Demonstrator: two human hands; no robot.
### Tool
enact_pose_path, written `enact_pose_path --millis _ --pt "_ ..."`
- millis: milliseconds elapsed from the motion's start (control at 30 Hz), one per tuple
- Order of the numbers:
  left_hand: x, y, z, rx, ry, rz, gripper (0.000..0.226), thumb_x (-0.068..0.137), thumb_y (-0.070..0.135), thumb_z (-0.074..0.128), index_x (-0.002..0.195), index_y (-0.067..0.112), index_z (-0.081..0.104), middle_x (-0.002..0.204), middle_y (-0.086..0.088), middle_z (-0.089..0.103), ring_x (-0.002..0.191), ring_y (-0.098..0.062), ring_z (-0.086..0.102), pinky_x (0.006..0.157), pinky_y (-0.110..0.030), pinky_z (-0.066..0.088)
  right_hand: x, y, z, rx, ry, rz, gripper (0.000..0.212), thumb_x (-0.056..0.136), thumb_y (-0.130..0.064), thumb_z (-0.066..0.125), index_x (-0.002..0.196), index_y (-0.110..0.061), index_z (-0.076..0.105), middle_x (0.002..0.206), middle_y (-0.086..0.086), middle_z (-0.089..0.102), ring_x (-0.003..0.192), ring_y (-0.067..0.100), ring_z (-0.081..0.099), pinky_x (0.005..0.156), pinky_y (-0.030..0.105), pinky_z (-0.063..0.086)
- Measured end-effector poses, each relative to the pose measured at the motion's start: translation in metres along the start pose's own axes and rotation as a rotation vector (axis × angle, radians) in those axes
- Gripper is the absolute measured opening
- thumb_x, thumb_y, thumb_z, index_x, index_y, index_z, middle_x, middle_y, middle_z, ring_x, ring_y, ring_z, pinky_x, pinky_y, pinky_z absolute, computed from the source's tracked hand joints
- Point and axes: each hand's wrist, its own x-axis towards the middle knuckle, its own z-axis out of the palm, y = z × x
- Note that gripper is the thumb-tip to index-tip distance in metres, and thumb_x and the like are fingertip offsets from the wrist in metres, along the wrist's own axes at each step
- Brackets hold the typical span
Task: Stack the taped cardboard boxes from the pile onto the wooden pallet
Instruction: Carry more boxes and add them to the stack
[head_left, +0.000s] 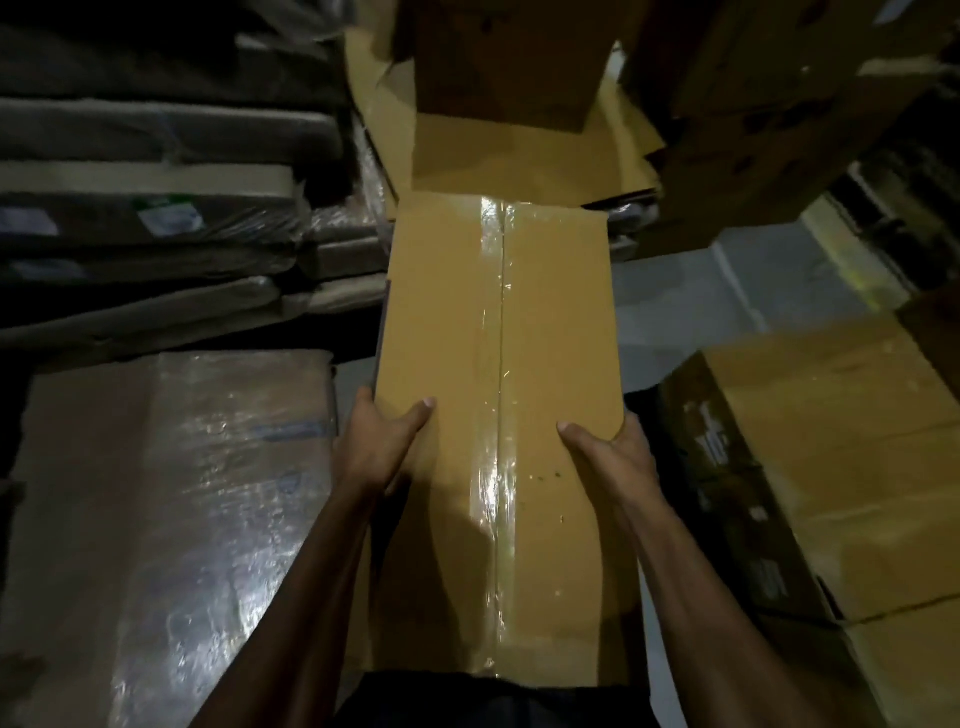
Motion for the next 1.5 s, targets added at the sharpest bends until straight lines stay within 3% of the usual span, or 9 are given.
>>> enact_pose_path --millis 67,300,367,500,767,900,1200,1400,1500 --pt "-0.002 0.024 0.019 -0.035 -0.001 0.045 0.053 0.076 0.056 0.073 0.116 0.033 0.046 0.112 0.006 0.062 0.102 -0.022 0.061 0.092 -0.04 0.05 0.006 -0.007 -0.027 0.038 0.039 -0.005 0.077 0.055 -0.062 0.078 0.121 -0.037 0.047 0.113 -0.008 0.063 0.108 0.023 0.06 0.098 0.05 0.05" --pt "0.008 0.117 0.107 0.043 -0.036 0.178 0.086 0.064 0.075 0.063 0.137 0.035 0.04 0.126 0.004 0.061 0.112 -0.026 0.06 0.097 -0.051 0.049 0.055 -0.02 -0.128 0.19 0.16 -0.01 0.078 0.063 -0.05 0.085 0.129 -0.03 0.049 0.114 -0.005 0.063 0.11 0.023 0.059 0.099 0.05 0.05" --pt "0.009 0.145 0.132 0.095 -0.045 0.207 0.084 0.068 0.072 0.064 0.138 0.033 0.04 0.128 0.001 0.061 0.115 -0.029 0.059 0.099 -0.052 0.047 0.069 -0.022 -0.154 0.218 0.205 -0.004 0.079 0.058 -0.052 0.084 0.126 -0.029 0.052 0.111 -0.005 0.065 0.107 0.023 0.062 0.097 0.049 0.051" --pt "0.02 0.196 0.176 0.162 -0.101 0.271 0.077 0.075 0.066 0.065 0.137 0.027 0.043 0.129 -0.004 0.061 0.117 -0.034 0.057 0.099 -0.047 0.044 0.087 -0.027 -0.2 0.236 0.311 0.031 0.055 0.073 -0.041 0.083 0.115 -0.028 0.049 0.096 -0.011 0.058 0.102 0.022 0.057 0.093 0.04 0.051" --pt "0.054 0.279 0.275 0.277 -0.284 0.399 0.075 0.083 0.058 0.066 0.143 0.025 0.037 0.137 -0.006 0.055 0.125 -0.035 0.05 0.099 -0.045 0.036 0.13 -0.026 -0.259 0.249 0.504 0.106 0.087 0.069 -0.056 0.079 0.143 -0.03 0.039 0.123 -0.002 0.058 0.119 0.029 0.054 0.1 0.051 0.048" --pt "0.084 0.313 0.329 0.32 -0.439 0.519 0.087 0.084 0.058 0.065 0.152 0.036 0.015 0.15 -0.003 0.044 0.133 -0.037 0.043 0.106 -0.052 0.029 0.156 -0.027 -0.277 0.271 0.613 0.185 0.108 0.061 -0.069 0.074 0.151 -0.037 0.025 0.145 0.003 0.05 0.13 0.034 0.047 0.105 0.054 0.043" --pt "0.159 0.404 0.443 0.41 -0.793 0.695 0.093 0.081 0.064 0.062 0.154 0.042 0.009 0.15 -0.003 0.044 0.131 -0.033 0.047 0.108 -0.052 0.037 0.225 -0.054 -0.303 0.471 0.879 0.34 0.098 0.072 -0.054 0.079 0.153 -0.036 0.026 0.144 0.003 0.048 0.129 0.031 0.047 0.104 0.055 0.043" --pt "0.181 0.428 0.494 0.513 -0.926 0.743 0.099 0.073 0.073 0.055 0.154 0.04 0.007 0.15 -0.003 0.044 0.13 -0.033 0.049 0.104 -0.053 0.041 0.244 -0.059 -0.307 0.515 0.99 0.406 0.081 0.083 -0.041 0.076 0.15 -0.032 0.031 0.135 0.0 0.054 0.121 0.027 0.051 0.099 0.044 0.045" --pt "0.185 0.436 0.522 0.526 -0.976 0.761 0.1 0.072 0.074 0.055 0.154 0.041 0.006 0.151 -0.004 0.043 0.131 -0.033 0.048 0.104 -0.053 0.042 0.257 -0.056 -0.314 0.524 1.033 0.471 0.083 0.08 -0.045 0.077 0.15 -0.033 0.033 0.138 0.001 0.054 0.124 0.031 0.051 0.102 0.051 0.045"
